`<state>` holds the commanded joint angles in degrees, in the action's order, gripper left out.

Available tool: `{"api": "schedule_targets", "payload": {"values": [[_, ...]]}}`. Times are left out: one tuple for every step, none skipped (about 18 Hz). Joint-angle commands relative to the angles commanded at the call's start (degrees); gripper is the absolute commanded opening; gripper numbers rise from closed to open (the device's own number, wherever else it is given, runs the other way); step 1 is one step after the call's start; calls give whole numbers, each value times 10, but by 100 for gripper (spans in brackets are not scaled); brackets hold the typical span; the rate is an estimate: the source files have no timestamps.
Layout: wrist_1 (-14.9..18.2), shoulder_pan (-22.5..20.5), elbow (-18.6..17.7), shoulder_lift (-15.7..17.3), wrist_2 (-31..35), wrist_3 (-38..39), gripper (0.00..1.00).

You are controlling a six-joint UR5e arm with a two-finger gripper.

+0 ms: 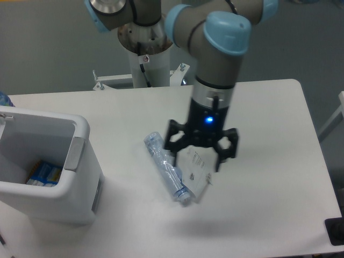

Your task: Open the trash can

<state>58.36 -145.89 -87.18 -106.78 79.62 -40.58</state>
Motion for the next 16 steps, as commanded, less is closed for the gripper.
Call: {"api": "schedule_targets", "payload": {"values": [[2,-4,-3,-3,3,-25,100],[3,-4,-6,-4,5,-46,100],[4,-4,-6,-4,11,-62,100],[5,-4,-5,-8,21,-77,100],[4,-6,-3,-15,30,-94,100],[6,-10,1,-25,39,-110,100],[6,-15,1,-32,49,-127,100],[9,-18,3,-33,61,-155,100],[13,-18,1,-33,76,-192,100],[13,-18,-4,-33,87,-221,100],[14,-17,-6,-33,90,-235,100],[15,-17,-6,-33,90,-238,100],[19,-16,-7,-34,90,-239,100],[25,-16,-6,-35,90,-241,100],[29,-17,-6,-35,90,-247,100],[29,-17,-7,-35,91,-253,100]]}}
